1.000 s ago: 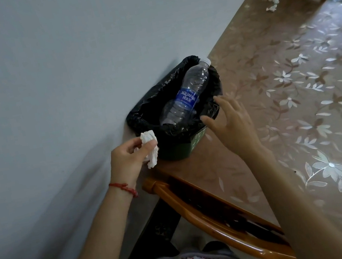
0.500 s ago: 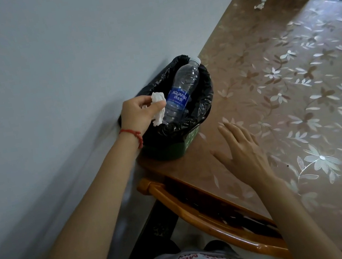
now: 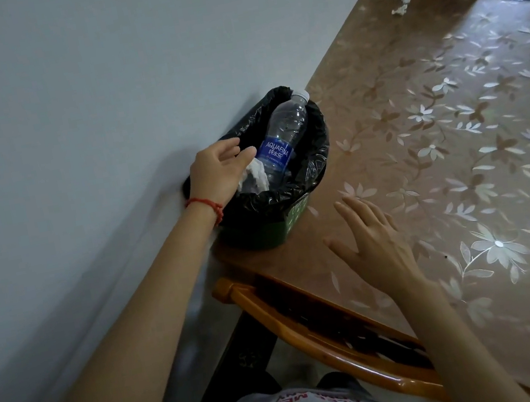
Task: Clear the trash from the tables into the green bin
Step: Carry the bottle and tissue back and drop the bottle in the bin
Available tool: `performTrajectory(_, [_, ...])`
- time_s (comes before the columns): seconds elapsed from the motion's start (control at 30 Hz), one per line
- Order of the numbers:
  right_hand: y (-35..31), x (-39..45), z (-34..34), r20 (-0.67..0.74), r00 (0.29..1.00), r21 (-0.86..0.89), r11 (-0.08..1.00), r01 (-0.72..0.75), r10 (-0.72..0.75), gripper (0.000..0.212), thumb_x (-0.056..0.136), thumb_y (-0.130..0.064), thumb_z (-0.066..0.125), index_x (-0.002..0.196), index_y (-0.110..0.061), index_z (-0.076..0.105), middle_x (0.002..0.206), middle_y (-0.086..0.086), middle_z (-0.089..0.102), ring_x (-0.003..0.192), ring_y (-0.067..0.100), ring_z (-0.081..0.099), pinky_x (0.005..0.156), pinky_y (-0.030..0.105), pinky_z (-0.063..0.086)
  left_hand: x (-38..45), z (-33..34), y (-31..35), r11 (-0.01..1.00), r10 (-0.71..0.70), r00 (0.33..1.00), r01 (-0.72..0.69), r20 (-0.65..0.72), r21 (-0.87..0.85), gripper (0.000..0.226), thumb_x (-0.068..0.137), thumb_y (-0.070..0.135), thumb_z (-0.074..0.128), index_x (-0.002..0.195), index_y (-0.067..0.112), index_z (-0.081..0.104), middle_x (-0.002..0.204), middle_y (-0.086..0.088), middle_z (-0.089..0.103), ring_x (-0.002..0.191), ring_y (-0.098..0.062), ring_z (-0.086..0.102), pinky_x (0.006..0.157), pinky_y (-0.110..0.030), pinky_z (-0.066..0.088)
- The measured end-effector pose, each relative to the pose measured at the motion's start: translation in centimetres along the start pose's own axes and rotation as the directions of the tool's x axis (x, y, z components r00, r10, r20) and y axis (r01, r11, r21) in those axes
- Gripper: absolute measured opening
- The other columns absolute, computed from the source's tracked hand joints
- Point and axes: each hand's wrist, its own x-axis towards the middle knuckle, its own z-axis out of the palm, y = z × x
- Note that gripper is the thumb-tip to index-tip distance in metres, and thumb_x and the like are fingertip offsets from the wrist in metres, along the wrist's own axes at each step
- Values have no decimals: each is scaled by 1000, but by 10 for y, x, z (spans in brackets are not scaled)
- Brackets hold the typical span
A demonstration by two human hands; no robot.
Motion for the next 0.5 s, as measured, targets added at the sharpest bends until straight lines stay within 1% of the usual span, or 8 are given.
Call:
performTrajectory(0.13, [-3,-2,1,8,1000,-9,1000,9,-9,66,86,-56,34,130,-9,48,136,12,51,127,27,45,101,41,38,-42,-7,-3,970,198,980,-195,-5,144,40,83,27,64,118,7,60,118,-9,63,104,-11,56,87,-17,43])
performTrajectory(0.2, [-4,-4,3,16,1000,-8,1000,13,-13,66,86,-56,34,131,-10,47,136,11,50,127,26,44,102,41,37,-67,-7,-11,943,274,962,-271,12,195,42,83,30,63,117,6,60,118,-11,62,105,-10,51,91,-22,42])
performTrajectory(0.27, [-5,-7,4,25,1000,-4,1000,12,-12,66,86,-57,34,132,-12,46,137,10,49,128,26,44,102,43,36,-92,-5,-22,914,308,950,-309,46,263,49,82,39,57,117,5,59,120,-13,61,108,-11,49,93,-27,41])
performTrajectory(0.33, [-5,-10,6,29,1000,-10,1000,7,-6,66,85,-58,34,132,-12,46,137,10,49,128,27,44,102,43,36,-110,-2,-36,872,336,938,-342,79,350,55,83,46,48,118,5,58,120,-14,61,111,-16,52,95,-29,39])
performTrajectory(0.43, [-5,-15,7,45,999,-23,1000,-3,4,66,85,-58,34,132,-12,46,137,10,50,127,26,45,103,40,34,-123,-1,-60,747,356,918,-393,176,537,62,91,53,30,120,5,57,119,-15,62,111,-29,58,96,-36,39])
performTrajectory(0.5, [-4,-20,9,52,998,-26,1000,-16,18,66,86,-57,34,131,-12,48,136,10,51,126,27,46,101,40,36,-125,-1,-73,667,298,923,-384,244,639,68,93,54,18,121,4,55,120,-16,62,110,-32,59,94,-42,43])
